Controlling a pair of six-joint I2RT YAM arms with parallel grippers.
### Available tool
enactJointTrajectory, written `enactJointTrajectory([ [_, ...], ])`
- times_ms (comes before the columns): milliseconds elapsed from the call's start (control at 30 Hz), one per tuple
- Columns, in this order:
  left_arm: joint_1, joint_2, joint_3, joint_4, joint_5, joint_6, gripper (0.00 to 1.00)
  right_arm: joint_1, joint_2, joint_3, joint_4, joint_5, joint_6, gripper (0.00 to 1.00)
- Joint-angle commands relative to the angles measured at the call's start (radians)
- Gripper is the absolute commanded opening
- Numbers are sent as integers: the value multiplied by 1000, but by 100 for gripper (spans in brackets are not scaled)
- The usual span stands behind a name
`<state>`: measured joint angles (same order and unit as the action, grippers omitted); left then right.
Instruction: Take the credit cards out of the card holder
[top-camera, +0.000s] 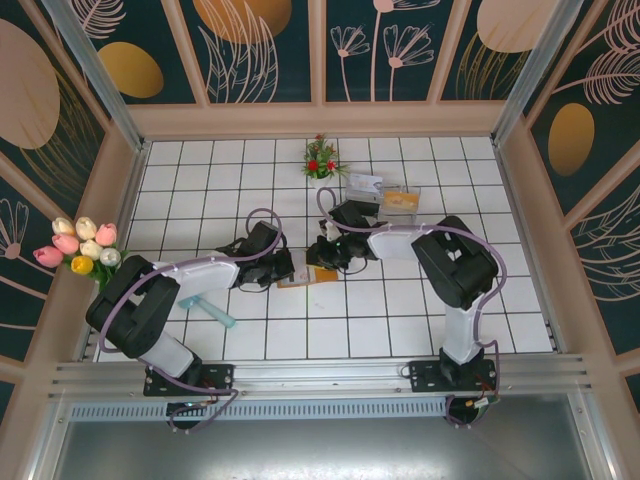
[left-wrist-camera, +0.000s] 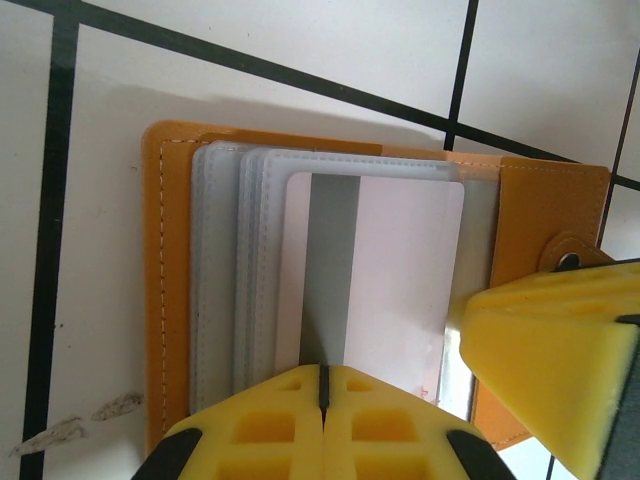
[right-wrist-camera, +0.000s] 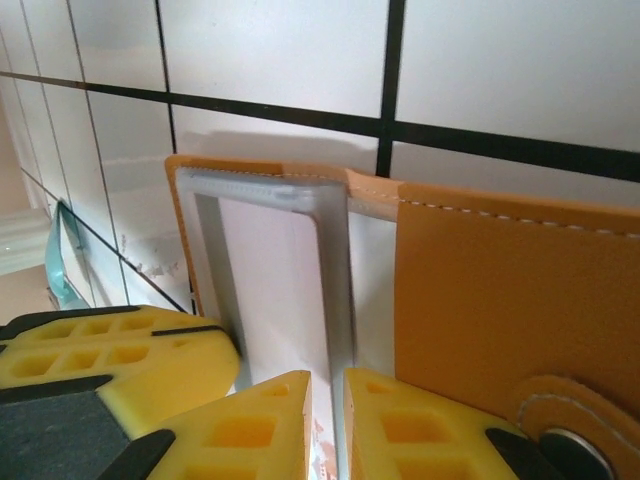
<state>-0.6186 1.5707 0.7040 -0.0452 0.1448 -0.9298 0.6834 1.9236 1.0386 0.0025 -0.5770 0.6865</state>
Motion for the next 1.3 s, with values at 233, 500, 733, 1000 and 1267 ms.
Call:
enactJointTrajectory([
  [233, -1, 41, -55, -92, -64, -9, 0, 10, 45, 13, -1, -15, -11, 21],
  [500, 1, 64, -54, -82, -38, 11, 0, 8, 57, -10, 61, -80, -26, 19],
  [733, 1, 81, -53, -87, -31, 21, 1, 4, 71, -15, 54, -72, -41, 15],
  [1000, 1, 49, -50, -130, -80, 11, 10, -22, 49, -61, 79, -65, -45, 9],
  [1267, 1, 12, -40, -169, -117, -4, 28, -51, 17, -95, 82, -46, -58, 8],
])
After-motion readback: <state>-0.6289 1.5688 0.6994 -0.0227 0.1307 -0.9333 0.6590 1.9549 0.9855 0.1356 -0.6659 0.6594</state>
